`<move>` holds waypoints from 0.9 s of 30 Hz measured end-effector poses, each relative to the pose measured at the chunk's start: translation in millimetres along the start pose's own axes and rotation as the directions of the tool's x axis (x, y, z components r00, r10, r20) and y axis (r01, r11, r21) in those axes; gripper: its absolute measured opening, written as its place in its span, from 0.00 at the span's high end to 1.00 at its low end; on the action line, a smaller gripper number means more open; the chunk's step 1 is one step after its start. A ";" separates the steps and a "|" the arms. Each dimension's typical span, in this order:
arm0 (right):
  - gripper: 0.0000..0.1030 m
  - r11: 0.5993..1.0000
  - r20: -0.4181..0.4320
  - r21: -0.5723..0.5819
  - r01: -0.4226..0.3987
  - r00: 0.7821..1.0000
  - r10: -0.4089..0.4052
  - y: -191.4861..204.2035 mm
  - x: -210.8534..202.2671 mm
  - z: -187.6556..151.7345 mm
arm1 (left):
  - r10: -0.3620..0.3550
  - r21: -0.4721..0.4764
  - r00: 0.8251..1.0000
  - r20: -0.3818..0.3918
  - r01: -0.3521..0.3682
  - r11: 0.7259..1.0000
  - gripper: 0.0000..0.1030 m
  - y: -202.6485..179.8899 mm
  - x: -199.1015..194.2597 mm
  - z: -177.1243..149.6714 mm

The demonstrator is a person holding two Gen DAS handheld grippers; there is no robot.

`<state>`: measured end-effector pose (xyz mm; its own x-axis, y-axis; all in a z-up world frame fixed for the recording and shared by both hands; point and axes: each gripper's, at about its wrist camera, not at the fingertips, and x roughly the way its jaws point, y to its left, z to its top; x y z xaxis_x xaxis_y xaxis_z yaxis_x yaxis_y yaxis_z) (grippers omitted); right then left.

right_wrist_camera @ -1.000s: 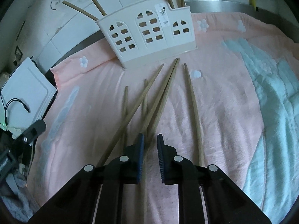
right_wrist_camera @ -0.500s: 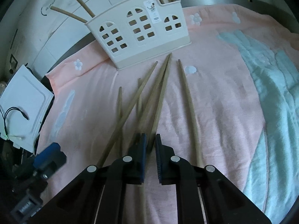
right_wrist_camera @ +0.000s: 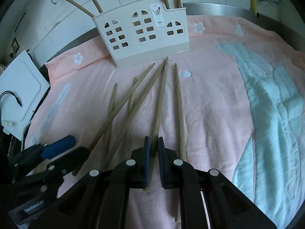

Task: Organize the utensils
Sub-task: 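Close the right tool on a chopstick while the left tool grasps another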

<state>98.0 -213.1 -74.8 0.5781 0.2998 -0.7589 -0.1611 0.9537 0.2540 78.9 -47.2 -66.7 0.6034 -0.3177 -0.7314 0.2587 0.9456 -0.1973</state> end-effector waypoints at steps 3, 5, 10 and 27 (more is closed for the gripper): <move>0.91 1.000 0.001 -0.006 -0.002 1.000 0.002 -0.5 -1.8 -2.1 | 0.001 0.005 1.000 -0.009 -0.001 1.000 0.66 -0.5 5.2 1.4; 0.91 1.000 0.003 -0.013 0.000 1.000 0.000 0.8 -2.9 -3.5 | 0.001 0.008 1.000 -0.016 -0.001 1.000 0.71 -0.6 9.9 2.3; 0.91 1.000 0.003 -0.029 0.002 1.000 -0.002 3.0 -4.0 -5.6 | 0.004 0.017 0.999 -0.033 -0.004 1.000 0.80 -1.8 18.5 3.3; 0.92 0.995 0.045 -0.085 0.060 0.997 -0.056 10.8 -10.7 -12.4 | 0.045 0.077 0.999 -0.021 -0.043 0.996 0.95 -12.0 17.4 8.3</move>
<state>80.1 -205.7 -71.4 0.6217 0.2446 -0.7441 -0.1935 0.9685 0.1567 92.6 -64.6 -71.6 0.5984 -0.2732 -0.7531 0.2896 0.9503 -0.1147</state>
